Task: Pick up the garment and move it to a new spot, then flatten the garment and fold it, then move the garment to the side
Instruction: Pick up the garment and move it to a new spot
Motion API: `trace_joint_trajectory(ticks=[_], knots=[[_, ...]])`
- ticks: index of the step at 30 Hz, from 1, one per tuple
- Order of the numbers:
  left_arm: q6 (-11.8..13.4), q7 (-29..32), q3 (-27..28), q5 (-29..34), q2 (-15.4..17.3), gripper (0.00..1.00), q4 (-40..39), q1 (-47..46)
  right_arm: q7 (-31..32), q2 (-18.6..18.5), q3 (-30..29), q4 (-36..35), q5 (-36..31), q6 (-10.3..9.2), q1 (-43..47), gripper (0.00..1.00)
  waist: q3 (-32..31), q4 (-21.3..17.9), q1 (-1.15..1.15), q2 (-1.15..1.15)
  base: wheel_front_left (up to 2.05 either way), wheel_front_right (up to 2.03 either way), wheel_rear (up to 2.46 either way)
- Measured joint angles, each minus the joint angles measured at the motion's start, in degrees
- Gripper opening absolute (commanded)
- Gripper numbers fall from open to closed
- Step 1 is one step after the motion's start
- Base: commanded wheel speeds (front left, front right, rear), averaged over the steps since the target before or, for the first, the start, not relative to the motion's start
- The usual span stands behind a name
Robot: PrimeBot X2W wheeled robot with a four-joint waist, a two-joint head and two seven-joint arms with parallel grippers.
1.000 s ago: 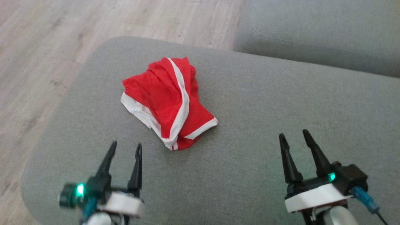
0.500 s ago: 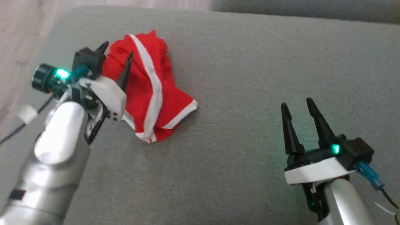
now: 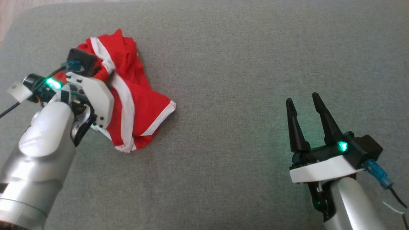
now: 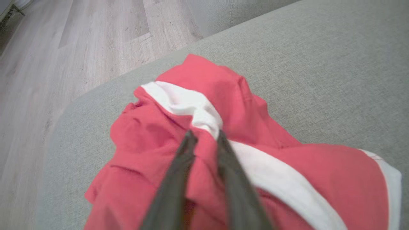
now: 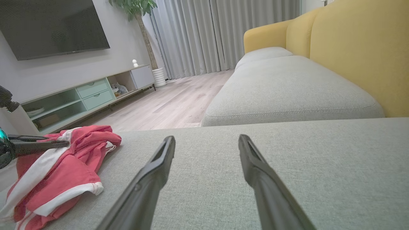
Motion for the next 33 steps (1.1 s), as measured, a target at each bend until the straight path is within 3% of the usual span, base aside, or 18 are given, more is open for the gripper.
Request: trace_joint_trajectory(ticks=[3, 8, 17, 25, 33], knots=[[0.0, -2.3, 0.0, -0.1, 0.2, 0.0, 0.5, -0.4, 0.0, 0.0, 0.0, 0.0, 0.1, 0.0, 0.0, 1.0, -0.7, -0.3, 0.0, 0.0, 0.0, 0.0, 0.0], [0.9, -11.2, 1.4, -0.2, 0.1, 0.0, -2.0, -1.0, 0.0, 0.0, -0.1, 0.0, 0.1, 0.0, 0.1, 1.0, -2.1, -0.4, 0.0, 0.0, 0.0, 0.0, 0.0], [2.8, -22.2, 4.3, -2.1, -1.9, 0.0, -16.8, -2.5, 0.0, 0.0, -0.5, 0.6, 0.2, 0.0, 0.9, 1.0, -6.2, -0.5, -0.01, 0.0, 0.0, 0.0, 0.0], [4.1, -20.7, 2.6, -3.9, -4.9, 0.0, -29.7, 0.5, 0.0, 0.0, -0.7, 0.6, 1.2, 0.0, 2.2, 1.0, -8.0, -3.4, -0.01, 0.0, 0.0, 0.0, 0.0], [5.6, -18.8, -0.8, -4.5, -7.0, 0.0, -33.9, 4.7, 0.0, 0.0, -1.3, -0.1, 2.2, 0.0, 2.2, 1.0, -8.2, -8.5, -0.01, 0.0, 0.0, 0.0, 0.0]])
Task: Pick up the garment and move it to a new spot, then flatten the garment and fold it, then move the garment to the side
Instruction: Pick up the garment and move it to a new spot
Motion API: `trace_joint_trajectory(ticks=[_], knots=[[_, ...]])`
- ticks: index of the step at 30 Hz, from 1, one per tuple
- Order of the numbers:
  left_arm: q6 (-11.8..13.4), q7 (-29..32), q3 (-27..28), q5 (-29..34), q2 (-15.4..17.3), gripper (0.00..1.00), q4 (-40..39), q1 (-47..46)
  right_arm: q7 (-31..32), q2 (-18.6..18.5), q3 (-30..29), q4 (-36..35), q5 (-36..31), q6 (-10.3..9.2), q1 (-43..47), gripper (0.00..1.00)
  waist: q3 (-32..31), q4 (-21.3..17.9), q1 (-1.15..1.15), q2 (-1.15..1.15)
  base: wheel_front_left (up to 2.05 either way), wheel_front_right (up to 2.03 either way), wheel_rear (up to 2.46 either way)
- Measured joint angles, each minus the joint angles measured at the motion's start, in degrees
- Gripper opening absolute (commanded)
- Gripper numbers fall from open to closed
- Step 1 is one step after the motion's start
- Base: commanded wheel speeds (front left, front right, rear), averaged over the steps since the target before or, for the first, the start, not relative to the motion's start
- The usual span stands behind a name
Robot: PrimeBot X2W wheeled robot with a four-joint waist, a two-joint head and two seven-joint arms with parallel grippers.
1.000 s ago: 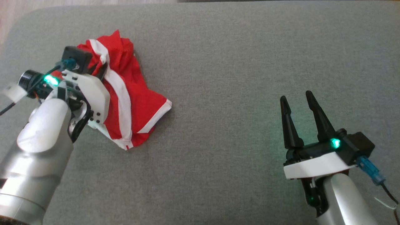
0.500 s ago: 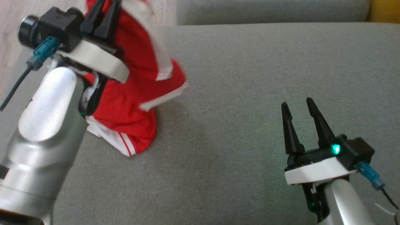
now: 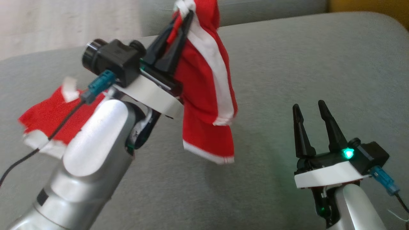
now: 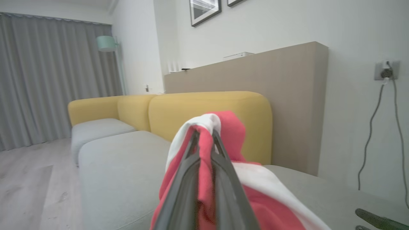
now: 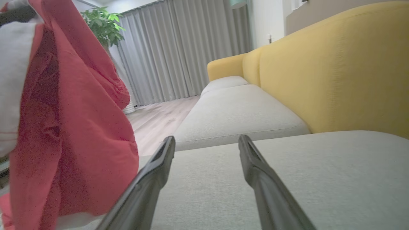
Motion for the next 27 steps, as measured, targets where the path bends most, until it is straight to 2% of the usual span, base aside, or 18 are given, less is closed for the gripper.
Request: trace_joint_trajectory(ticks=[8, 9, 15, 16, 17, 19, 22, 27], knots=[[0.1, 1.0, -2.8, 0.0, -2.0, 0.0, 0.8, 0.4, 0.0, 0.0, 0.5, -1.7, 1.9, 0.0, -0.9, 1.0, 1.7, -8.2, 0.0, 0.0, 0.0, 0.0, 0.0], [-0.1, 1.0, -3.6, 0.1, -2.7, 0.0, 2.0, 0.3, 0.0, 0.0, 0.8, -2.6, 2.8, 0.0, -1.4, 1.0, 2.5, -10.3, 0.01, 0.0, 0.0, 0.0, 0.0], [-1.1, -0.9, -5.7, 1.1, -5.2, 0.0, 8.3, -1.5, 0.0, 0.0, 2.1, -3.5, 4.3, 0.0, -2.1, 1.0, 5.0, -16.2, 0.01, 0.0, 0.0, 0.0, 0.0], [-1.1, -1.6, -5.8, 1.2, -5.9, 0.47, 9.3, -2.0, 0.0, 0.0, 2.1, -3.6, 4.4, 0.0, -2.1, 1.0, 5.5, -16.9, 0.01, 0.0, 0.0, 0.0, 0.0], [-1.1, -2.7, -6.0, 1.5, -6.6, 1.0, 10.2, -2.7, 0.0, 0.0, 2.0, -3.7, 4.4, 0.0, -2.1, 1.0, 5.9, -17.5, 0.01, 0.0, 0.0, 0.0, 0.0], [-1.4, -4.5, -6.2, 2.3, -7.7, 1.0, 12.3, -4.2, 0.0, 0.0, 1.9, -3.8, 4.4, 0.0, -2.1, 1.0, 6.7, -18.4, 0.01, 0.0, 0.0, 0.0, 0.0], [-1.5, -7.3, -6.2, 3.8, -7.6, 1.0, 15.8, -6.5, 0.0, 0.0, 1.0, -3.9, 4.7, 0.0, -2.1, 1.0, 7.4, -18.2, 0.02, 0.0, 0.0, 0.0, 0.0], [-0.9, -11.2, -4.7, 4.1, -5.5, 1.0, 19.1, -6.6, -0.2, 0.0, -0.8, -4.2, 4.2, 0.0, -2.1, 1.0, 7.2, -15.4, 0.01, 0.0, 0.0, 0.0, 0.0]])
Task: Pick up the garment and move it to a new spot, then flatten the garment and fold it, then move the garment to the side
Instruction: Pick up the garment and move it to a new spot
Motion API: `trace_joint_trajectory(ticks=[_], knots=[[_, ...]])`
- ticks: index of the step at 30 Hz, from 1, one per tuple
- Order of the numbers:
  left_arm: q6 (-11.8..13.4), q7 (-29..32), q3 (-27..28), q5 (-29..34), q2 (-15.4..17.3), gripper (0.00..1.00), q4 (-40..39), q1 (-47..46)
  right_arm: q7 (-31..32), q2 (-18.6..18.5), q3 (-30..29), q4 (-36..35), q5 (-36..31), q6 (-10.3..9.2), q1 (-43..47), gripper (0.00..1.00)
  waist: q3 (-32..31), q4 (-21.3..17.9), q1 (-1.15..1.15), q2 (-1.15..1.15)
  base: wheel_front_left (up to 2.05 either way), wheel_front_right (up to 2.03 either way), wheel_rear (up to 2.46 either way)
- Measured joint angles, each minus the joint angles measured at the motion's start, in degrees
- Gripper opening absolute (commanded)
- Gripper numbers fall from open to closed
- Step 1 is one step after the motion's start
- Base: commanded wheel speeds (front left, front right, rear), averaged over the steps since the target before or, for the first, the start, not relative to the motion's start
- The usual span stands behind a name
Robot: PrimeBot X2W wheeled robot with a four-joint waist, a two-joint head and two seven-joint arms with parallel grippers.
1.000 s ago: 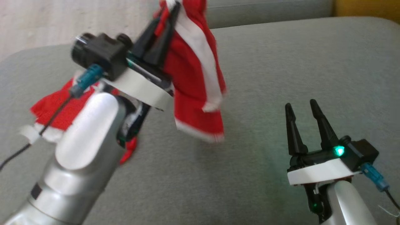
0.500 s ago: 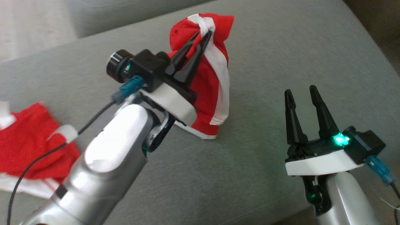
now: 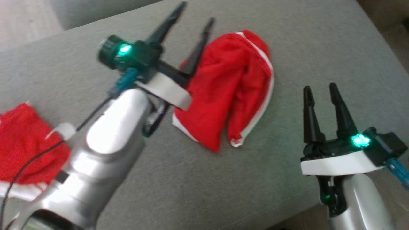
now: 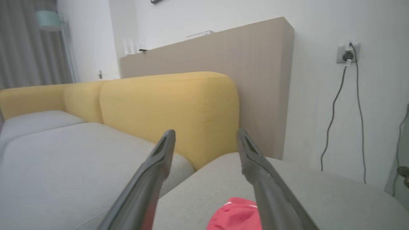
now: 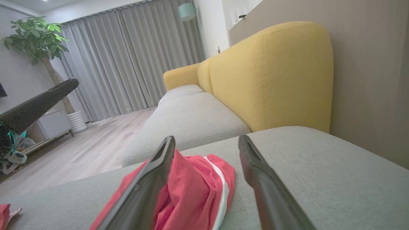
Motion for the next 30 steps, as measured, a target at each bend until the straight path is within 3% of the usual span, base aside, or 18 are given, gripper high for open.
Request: trace_joint_trajectory(ticks=[9, 14, 21, 30], knots=[[2.9, -3.6, 3.5, 0.4, 6.6, 1.0, -3.5, 8.4, 0.0, 0.0, -3.5, 0.0, -4.1, 0.0, 0.3, 1.0, -1.9, 8.5, -0.01, 0.0, 0.0, 0.0, 0.0], [5.7, -3.9, 5.3, 0.5, 8.0, 1.0, -7.7, 18.0, 0.0, 0.0, -5.7, 0.4, -5.8, 0.0, 2.2, 1.0, -3.7, 13.5, -0.01, 0.0, 0.0, 0.0, 0.0], [9.0, -3.9, 8.4, 0.5, 7.2, 1.0, -13.5, 30.8, 0.0, 0.0, -6.7, 1.3, -7.2, 0.0, 5.5, 1.0, -7.1, 18.4, -0.02, 0.0, 0.0, 0.0, 0.0], [9.3, -3.9, 10.6, 2.5, 3.5, 1.0, -15.5, 38.3, 0.0, 0.0, -6.4, 1.9, -7.2, 0.0, 6.2, 1.0, -8.7, 19.9, -0.01, 0.0, 0.0, 0.0, 0.0]])
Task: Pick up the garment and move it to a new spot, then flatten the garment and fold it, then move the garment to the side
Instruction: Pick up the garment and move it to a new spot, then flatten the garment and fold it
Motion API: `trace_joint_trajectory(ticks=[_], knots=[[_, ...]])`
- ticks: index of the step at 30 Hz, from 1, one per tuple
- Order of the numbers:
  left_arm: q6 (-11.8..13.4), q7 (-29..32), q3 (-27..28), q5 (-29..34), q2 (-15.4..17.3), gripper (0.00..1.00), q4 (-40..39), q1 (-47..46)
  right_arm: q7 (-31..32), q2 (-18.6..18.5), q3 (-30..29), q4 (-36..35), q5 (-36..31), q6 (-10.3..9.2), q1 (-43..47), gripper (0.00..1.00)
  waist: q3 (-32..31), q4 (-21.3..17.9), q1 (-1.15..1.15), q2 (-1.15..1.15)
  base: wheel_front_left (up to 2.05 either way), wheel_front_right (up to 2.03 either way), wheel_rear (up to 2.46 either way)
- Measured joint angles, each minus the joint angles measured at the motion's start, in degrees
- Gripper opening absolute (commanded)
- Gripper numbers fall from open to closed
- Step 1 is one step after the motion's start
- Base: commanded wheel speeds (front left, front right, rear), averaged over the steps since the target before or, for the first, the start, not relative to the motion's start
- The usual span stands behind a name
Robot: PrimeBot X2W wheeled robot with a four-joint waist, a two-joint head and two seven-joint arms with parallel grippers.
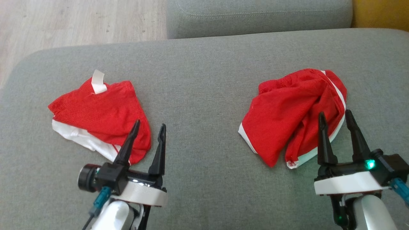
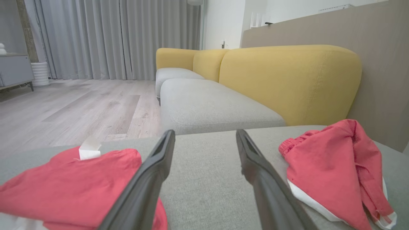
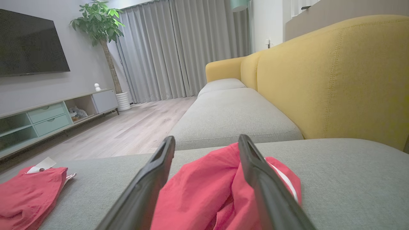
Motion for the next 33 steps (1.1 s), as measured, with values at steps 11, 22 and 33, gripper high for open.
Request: trace_joint_trajectory(ticks=[11, 22, 33], knots=[[-2.5, 0.0, 3.1, 2.9, -1.7, 1.0, -0.6, -0.3, 0.0, 0.0, 4.1, 2.7, -3.6, 0.0, -0.4, 1.0, 1.0, 0.6, 0.0, 0.0, 0.0, 0.0, 0.0], [-4.8, 0.0, 3.7, 4.7, -3.8, 1.0, 1.0, -1.5, 9.0, -0.1, 10.5, 20.2, -9.8, 0.0, -6.9, 1.0, 3.6, 3.5, 0.01, 0.0, 0.0, 0.0, 0.0], [-6.1, 0.0, 5.2, 6.1, -5.2, 1.0, 1.4, -1.9, 13.5, -0.1, 10.1, 28.0, -12.6, 0.0, -11.7, 1.0, 4.9, 5.5, 0.01, 0.0, 0.0, 0.0, 0.0]])
